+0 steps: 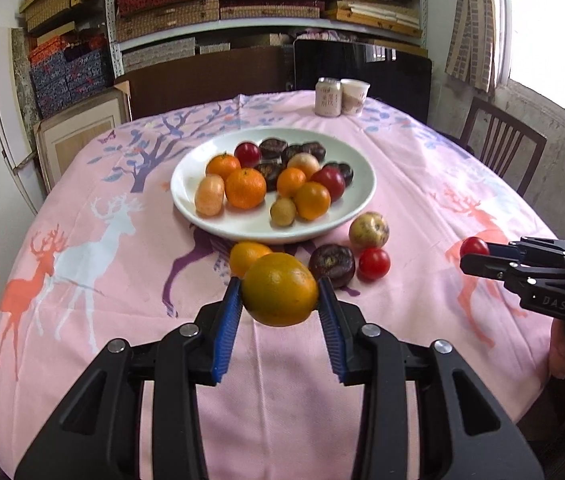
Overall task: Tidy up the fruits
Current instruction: 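Grasp an orange tomato with the left tool while the right tool grasps a red tomato, then lower the orange and red tomatoes onto the plate, opening both tools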
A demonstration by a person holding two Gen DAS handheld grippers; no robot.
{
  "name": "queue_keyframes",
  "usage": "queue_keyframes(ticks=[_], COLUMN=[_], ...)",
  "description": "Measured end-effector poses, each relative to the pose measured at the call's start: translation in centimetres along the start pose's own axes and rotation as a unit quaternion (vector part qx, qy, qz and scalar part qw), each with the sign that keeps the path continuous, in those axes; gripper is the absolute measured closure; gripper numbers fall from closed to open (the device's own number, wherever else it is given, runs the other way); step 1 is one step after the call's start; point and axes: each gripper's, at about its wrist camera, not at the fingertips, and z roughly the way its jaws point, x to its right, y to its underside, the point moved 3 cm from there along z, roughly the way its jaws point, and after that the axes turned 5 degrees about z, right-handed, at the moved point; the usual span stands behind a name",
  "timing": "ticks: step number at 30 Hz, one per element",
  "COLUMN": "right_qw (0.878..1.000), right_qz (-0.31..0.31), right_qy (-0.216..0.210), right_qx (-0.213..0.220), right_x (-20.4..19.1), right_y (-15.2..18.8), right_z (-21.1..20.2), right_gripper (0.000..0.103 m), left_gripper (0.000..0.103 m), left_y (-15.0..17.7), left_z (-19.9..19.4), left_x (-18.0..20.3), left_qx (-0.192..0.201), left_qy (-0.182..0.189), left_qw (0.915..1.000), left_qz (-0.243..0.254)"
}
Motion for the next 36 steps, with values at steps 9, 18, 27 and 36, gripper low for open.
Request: queue_keyframes(ticks=[9, 18, 27, 36], right_qw=[0.998, 0.998, 0.997, 0.998], right_qz=[-0.046, -0.061, -0.063, -0.052], right_qy=[0.002, 0.011, 0.024, 0.025], right_qx=[0.049, -0.005, -0.027, 0.008], right_x=[-2.2, -3.9, -4.8, -3.9], right_y=[-11.3, -17.9, -18.3, -16.0], right_z=[-1.7, 9.6, 15.1, 8.5], right_gripper=[0.075, 0.075, 0.059, 0.046], left_gripper=[0.066, 0.066, 0.029, 0.019], left_y=[-6.5, -7.7, -7.9, -5.5], left_z=[2.7, 11.0, 11.7, 7.3], left_x=[-1.6, -3.2, -4.2, -4.5], left_qx=[-0.003, -0.056, -0.032, -0.020], left_qy=[0.023, 0.032, 0.015, 0.012], left_qw=[0.9997, 0.9979, 0.9993, 0.9996], left_qz=[0.009, -0.012, -0.009, -0.016])
